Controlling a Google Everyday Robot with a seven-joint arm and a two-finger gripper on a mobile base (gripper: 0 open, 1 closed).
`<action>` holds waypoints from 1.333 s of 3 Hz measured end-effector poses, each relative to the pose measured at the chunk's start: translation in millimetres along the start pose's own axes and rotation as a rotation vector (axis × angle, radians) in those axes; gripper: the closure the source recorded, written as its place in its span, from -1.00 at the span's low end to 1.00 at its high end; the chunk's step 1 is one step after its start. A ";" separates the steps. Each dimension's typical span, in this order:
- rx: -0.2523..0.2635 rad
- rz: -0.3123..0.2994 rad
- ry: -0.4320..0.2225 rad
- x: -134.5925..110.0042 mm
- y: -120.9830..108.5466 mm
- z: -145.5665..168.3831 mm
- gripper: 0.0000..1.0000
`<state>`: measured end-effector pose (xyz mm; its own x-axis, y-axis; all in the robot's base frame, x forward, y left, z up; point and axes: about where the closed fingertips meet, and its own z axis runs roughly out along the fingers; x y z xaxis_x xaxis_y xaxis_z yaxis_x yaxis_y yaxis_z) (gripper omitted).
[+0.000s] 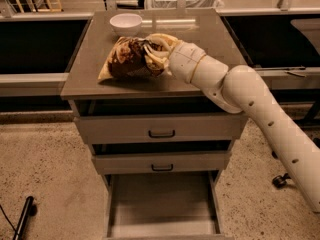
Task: Pick brown chip bag from bottom drawer and place on counter
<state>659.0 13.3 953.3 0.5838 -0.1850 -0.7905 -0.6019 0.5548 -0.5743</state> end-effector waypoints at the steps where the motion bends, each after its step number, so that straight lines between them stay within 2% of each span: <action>1: 0.014 0.000 0.004 0.8 -2.6 0.8 0.16; 2: 0.014 0.000 0.004 0.8 -2.6 0.8 -0.31; 3: 0.010 -0.010 0.005 -2.5 -3.6 0.1 -0.92; 4: -0.011 -0.071 0.014 -21.8 -9.7 -4.1 -1.00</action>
Offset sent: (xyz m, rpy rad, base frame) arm 0.0025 -0.0010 0.0010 0.0059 0.0000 -0.0132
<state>649.9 8.6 975.3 0.6174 -0.2346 -0.7508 -0.5655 0.5311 -0.6310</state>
